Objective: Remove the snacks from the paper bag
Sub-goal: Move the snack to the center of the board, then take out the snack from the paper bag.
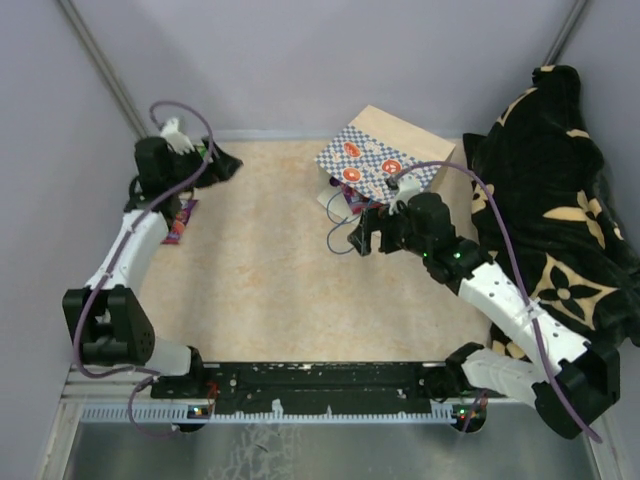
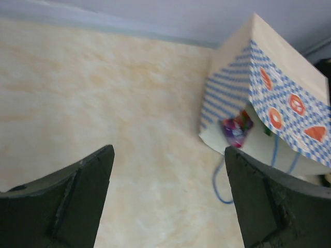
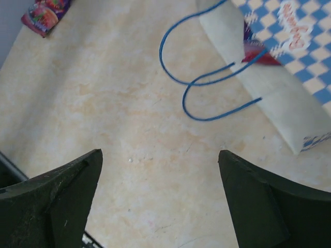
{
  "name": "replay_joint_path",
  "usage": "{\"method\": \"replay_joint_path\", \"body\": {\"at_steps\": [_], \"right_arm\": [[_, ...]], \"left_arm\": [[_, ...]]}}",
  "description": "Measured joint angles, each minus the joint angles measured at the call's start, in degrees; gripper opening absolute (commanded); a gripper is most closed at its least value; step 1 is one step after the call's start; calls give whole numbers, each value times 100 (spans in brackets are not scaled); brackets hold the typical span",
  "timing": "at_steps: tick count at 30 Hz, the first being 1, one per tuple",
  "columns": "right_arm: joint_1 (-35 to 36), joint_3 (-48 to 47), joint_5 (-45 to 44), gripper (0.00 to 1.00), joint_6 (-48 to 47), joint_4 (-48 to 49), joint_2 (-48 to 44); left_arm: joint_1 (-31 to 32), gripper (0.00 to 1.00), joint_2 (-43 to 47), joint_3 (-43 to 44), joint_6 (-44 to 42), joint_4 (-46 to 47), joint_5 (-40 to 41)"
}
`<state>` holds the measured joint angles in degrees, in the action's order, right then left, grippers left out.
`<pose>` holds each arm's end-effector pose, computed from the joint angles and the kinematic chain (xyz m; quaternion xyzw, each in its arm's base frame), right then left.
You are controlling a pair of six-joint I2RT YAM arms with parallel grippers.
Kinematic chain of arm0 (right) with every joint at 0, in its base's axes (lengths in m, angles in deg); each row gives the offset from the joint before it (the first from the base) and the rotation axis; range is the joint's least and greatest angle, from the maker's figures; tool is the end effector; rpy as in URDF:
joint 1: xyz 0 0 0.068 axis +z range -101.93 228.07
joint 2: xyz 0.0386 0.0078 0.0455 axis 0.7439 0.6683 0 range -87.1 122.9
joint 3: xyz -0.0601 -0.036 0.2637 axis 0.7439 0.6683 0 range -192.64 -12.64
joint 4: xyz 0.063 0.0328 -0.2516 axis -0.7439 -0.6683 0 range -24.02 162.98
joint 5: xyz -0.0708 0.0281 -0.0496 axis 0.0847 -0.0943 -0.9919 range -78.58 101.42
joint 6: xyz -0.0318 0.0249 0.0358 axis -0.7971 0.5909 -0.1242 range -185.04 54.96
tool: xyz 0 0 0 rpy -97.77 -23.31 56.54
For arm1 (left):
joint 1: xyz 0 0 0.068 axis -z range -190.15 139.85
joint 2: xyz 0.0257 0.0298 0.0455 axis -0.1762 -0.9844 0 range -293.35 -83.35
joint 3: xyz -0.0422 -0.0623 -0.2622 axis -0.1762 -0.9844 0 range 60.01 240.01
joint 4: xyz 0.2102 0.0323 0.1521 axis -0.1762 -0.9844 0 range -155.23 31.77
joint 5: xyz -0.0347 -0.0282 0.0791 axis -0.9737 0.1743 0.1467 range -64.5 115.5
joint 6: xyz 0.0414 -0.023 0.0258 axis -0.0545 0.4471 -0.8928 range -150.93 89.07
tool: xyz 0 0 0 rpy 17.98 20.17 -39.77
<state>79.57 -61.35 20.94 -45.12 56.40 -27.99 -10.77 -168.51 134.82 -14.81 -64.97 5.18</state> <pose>0.1959 0.1271 0.3054 -0.1288 0.8409 0.2897 0.4386 0.3522 -0.0085 0.3599 -0.0116 0.7986 -0.2194 0.5603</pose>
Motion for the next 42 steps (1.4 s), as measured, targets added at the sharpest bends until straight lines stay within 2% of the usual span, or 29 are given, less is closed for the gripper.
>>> {"method": "replay_joint_path", "body": {"at_steps": [3, 7, 10, 15, 18, 19, 20, 24, 26, 28, 34, 42], "right_arm": [[122, -514, -481, 86, -306, 11, 358], [313, -1539, -955, 86, -761, -31, 1436], [564, -1937, -1228, 83, -1003, -46, 2057], [767, -2625, -1484, 67, -1244, -273, 3150], [776, -2833, -1478, 61, -1274, -387, 3530], [776, -2896, -1471, 55, -1272, -424, 3628], [776, -2973, -1449, 48, -1268, -446, 3748], [776, -3169, -1364, 35, -1233, -468, 4109], [776, -3204, -1287, 25, -1180, -476, 4236], [776, -3204, -1226, 2, -1128, -509, 4293], [776, -3209, -1130, 0, -960, -544, 4288], [765, -3241, -1309, 0, -857, -632, 3541]], "left_arm": [[348, 92, 376, -1692, 852, 997, -660], [879, 91, 376, -3036, 1609, 1561, -1069], [1204, 88, 396, -3598, 2120, 2194, -1108], [1609, 87, 396, -3880, 2424, 2813, -1082], [1665, 87, 396, -4153, 2542, 3209, -1073], [1665, 86, 385, -4251, 2594, 3296, -1073], [1665, 86, 356, -4319, 2636, 3368, -1073], [1687, 85, 131, -4393, 2815, 3729, -1078], [1720, 85, 35, -4393, 2889, 3930, -1073], [1770, 85, -66, -4389, 2935, 4144, -1049], [1910, 82, -719, -4146, 3198, 4693, -973], [2312, 81, -2166, -2949, 3703, 5254, -964]]}}
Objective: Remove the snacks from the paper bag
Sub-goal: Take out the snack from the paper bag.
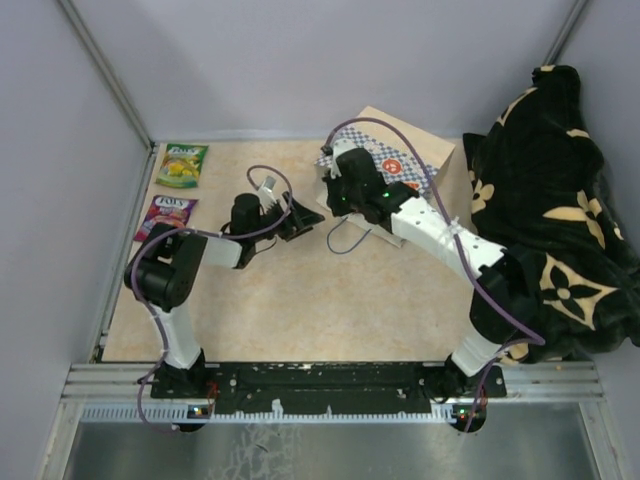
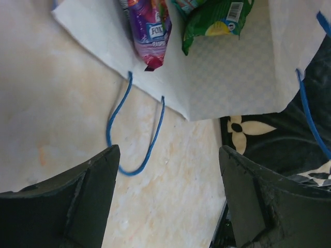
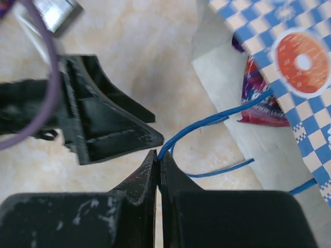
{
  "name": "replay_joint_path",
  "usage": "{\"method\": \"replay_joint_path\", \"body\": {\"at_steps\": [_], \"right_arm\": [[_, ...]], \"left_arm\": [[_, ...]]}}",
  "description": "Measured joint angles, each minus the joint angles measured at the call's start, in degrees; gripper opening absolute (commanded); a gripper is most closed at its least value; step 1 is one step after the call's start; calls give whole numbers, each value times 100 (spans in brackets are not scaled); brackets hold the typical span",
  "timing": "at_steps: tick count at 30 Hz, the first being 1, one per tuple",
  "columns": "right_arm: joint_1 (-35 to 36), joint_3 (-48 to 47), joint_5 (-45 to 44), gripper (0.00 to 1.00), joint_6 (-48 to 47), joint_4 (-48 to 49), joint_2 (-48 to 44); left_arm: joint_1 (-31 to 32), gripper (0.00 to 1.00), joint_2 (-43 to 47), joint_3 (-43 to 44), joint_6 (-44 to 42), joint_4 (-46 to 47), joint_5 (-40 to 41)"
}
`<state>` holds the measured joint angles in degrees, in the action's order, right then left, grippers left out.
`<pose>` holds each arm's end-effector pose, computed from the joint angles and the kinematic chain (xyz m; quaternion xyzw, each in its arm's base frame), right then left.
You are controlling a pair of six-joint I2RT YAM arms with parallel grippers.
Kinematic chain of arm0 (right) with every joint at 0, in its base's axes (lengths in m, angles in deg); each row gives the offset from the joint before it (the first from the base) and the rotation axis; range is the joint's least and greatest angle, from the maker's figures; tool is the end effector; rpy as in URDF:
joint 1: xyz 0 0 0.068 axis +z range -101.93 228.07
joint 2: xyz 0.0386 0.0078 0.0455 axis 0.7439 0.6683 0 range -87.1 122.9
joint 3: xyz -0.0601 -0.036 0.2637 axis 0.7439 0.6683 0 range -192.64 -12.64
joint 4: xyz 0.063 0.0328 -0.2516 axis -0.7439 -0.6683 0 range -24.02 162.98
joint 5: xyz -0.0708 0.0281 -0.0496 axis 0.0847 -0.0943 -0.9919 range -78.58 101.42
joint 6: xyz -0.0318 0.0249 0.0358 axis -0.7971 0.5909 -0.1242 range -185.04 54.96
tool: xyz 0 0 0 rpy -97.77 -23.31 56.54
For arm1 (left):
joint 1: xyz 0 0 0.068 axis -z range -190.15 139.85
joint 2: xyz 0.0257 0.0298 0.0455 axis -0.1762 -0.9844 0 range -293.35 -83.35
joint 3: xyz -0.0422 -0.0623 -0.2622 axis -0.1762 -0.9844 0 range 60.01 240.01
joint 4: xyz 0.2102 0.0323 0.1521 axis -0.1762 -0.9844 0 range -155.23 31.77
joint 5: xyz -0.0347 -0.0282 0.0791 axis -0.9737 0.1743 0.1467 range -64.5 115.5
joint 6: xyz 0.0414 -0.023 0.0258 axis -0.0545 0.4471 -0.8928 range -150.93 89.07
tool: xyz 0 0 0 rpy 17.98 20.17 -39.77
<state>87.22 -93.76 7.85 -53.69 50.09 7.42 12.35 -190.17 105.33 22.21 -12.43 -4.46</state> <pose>0.2970 0.2391 0.3135 -0.2005 0.8690 0.1675 0.4202 0.3321 -0.1568 0.1510 -0.0530 0.7839 -0.5204 0.3344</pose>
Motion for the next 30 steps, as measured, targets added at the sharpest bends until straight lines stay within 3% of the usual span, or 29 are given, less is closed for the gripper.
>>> {"method": "replay_joint_path", "body": {"at_steps": [7, 23, 25, 27, 30], "right_arm": [[-221, -339, -168, 0, 87, 11, -413], [-332, -341, -105, 0, 131, -170, -420], [-341, -341, -76, 0, 131, -173, -428], [-343, -341, -46, 0, 131, -170, -452], [-345, -339, -33, 0, 131, -166, -474]], "left_arm": [[334, 67, -1034, 1128, 238, 232, 417], [1082, 60, -2573, 3123, 404, -424, 2369], [1130, 52, -2645, 3226, 433, -483, 2557], [1158, 31, -2677, 3289, 466, -527, 2717], [1191, 19, -2726, 3346, 474, -535, 2848]]}}
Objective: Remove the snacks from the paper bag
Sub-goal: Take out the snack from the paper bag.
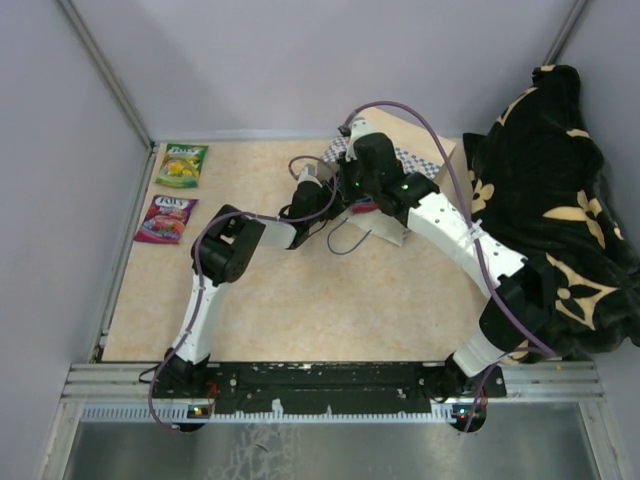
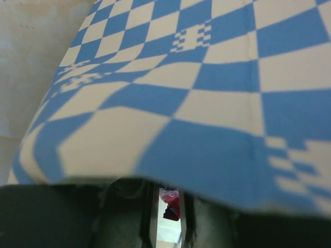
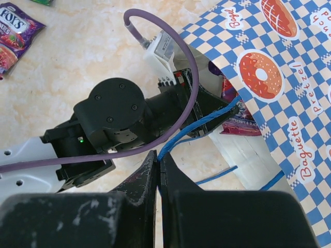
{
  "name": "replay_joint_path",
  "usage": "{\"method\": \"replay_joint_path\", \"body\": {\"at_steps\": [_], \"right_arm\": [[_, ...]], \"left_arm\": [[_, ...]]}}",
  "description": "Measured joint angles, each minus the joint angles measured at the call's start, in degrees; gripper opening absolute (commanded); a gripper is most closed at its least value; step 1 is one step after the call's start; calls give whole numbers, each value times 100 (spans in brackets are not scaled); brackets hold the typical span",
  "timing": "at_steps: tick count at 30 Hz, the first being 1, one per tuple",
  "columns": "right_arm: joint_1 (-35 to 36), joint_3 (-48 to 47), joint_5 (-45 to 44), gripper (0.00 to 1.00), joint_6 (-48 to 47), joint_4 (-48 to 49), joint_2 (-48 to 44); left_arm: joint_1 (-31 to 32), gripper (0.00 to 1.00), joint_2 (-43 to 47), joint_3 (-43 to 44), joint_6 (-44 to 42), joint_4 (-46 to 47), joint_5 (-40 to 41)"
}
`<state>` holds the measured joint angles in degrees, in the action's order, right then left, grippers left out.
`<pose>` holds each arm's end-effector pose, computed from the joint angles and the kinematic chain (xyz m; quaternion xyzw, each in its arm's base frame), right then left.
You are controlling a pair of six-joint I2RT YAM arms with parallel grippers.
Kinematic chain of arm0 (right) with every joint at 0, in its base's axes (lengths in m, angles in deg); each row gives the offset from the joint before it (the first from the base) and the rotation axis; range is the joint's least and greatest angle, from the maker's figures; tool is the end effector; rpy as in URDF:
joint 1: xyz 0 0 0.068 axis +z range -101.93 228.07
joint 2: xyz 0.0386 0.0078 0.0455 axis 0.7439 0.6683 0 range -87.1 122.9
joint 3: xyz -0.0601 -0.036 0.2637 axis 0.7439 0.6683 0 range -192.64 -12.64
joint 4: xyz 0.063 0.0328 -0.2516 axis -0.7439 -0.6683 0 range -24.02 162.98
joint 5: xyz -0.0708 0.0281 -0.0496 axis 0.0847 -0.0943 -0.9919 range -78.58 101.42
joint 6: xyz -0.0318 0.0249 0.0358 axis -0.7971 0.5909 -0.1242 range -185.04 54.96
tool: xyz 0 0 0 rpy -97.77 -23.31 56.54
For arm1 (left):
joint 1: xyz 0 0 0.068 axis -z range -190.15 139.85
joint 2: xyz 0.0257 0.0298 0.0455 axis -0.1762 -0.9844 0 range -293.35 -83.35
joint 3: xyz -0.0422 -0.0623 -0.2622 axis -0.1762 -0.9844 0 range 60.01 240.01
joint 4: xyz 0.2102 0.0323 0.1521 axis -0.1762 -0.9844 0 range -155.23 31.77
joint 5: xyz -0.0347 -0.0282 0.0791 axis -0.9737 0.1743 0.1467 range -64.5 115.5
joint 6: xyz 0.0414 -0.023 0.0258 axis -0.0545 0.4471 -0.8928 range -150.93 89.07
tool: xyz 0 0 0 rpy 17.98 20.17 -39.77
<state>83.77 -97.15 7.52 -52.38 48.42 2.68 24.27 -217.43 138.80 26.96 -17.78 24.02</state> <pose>0.2964 0.2102 0.3603 -0.1560 0.8508 0.1784 0.4691 0.4106 -0.2824 0.1077 -0.1535 0.7775 -0.4468 0.4150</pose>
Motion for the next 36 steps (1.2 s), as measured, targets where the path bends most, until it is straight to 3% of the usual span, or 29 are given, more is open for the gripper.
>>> {"method": "replay_joint_path", "body": {"at_steps": [4, 11, 22, 28, 33, 36], "right_arm": [[-22, 9, 17, 0, 0, 7, -17], [-26, 52, 50, 0, 46, 74, -85], [-142, 63, 188, 0, 90, 282, -87], [-190, 129, 398, 3, 92, 444, -87], [-229, 186, 595, 4, 85, 581, -87], [-267, 251, 737, 7, 85, 664, -87]], "left_arm": [[0, 0, -9, 7, -114, 28, 22], [0, 0, 234, -444, -575, 247, -166], [-83, 0, 2625, -3333, -2076, 170, -1556], [-520, 0, 3738, -3932, -2835, -1541, -2212], [-927, 1, 4242, -3779, -3364, -3390, -1777], [-981, 22, 4489, -3585, -3416, -4286, -1147]]}}
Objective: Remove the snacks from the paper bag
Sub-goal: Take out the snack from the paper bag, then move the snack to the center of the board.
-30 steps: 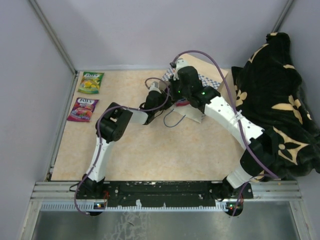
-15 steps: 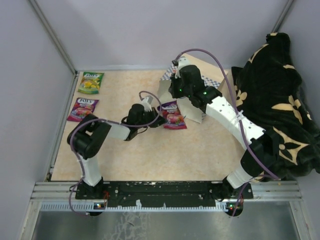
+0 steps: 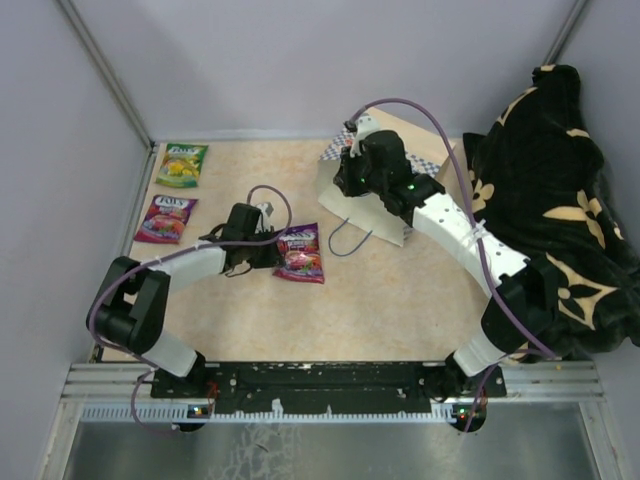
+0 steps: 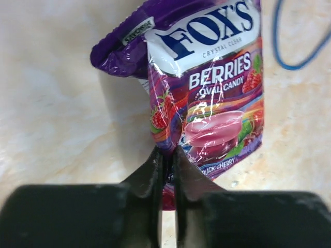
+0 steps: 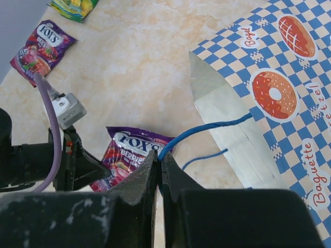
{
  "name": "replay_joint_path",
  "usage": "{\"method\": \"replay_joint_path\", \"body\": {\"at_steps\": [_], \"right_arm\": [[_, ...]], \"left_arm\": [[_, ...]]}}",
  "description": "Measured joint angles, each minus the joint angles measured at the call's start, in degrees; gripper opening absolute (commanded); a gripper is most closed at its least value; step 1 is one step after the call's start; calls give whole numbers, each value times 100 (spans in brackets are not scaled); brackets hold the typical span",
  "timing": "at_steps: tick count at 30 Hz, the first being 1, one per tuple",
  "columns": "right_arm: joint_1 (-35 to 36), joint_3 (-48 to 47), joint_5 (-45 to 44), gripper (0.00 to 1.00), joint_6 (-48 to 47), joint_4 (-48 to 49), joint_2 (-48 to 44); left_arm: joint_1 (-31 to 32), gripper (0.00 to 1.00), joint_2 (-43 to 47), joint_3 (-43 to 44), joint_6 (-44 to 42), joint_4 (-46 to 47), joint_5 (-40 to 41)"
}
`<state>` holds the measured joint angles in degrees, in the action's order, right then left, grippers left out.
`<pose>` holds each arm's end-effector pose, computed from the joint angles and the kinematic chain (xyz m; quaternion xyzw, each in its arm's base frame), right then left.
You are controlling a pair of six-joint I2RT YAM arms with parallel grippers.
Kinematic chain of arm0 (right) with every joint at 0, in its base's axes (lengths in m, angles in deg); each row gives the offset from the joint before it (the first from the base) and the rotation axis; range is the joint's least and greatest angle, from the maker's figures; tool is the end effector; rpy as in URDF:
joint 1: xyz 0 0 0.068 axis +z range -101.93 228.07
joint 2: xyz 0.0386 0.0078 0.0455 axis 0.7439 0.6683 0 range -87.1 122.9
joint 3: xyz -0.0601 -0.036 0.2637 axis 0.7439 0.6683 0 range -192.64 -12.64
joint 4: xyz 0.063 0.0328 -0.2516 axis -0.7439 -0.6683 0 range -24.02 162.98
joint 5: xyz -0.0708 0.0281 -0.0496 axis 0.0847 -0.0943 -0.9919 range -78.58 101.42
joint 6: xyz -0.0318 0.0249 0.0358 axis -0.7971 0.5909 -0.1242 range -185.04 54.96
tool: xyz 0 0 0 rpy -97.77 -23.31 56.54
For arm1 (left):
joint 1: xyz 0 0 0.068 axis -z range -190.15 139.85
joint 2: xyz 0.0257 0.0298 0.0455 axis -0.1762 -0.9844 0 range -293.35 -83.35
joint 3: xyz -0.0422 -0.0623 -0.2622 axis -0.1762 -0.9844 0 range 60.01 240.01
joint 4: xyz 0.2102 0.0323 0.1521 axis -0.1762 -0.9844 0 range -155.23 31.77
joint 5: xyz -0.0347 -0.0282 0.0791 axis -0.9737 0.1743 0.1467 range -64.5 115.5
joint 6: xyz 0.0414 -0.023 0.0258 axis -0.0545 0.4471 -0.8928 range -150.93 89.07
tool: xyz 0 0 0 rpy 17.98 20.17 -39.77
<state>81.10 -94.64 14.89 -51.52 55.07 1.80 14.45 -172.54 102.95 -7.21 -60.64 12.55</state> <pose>0.3045 0.2007 0.3617 -0.1587 0.8272 0.2362 0.4845 0.2701 -0.1324 0.1603 0.0469 0.9294 -0.2398 0.2767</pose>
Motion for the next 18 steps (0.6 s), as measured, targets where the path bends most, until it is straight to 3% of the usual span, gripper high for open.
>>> {"method": "replay_joint_path", "body": {"at_steps": [2, 3, 8, 11, 14, 15, 18], "right_arm": [[-24, 42, 98, 9, -4, 35, 0], [-35, 72, 140, 11, -13, 70, 0], [-85, 264, 310, 17, -48, 258, -4], [-107, 409, 385, 18, -48, 269, -26], [-125, 485, 433, 18, -57, 271, -72], [-133, 487, 442, 18, -66, 282, -90], [-160, 555, 479, 18, -92, 337, -205]], "left_arm": [[0, 48, 13, 326, 24, -664, 459], [2, 55, 9, 490, 0, -960, 673], [105, 59, 35, 1331, 52, -2273, 1891], [404, 49, 133, 1744, 98, -2717, 2413], [713, 21, 177, 1993, 181, -2791, 2632], [796, 16, 177, 2013, 199, -2750, 2656], [920, 12, 94, 1996, 247, -2544, 2699]]}}
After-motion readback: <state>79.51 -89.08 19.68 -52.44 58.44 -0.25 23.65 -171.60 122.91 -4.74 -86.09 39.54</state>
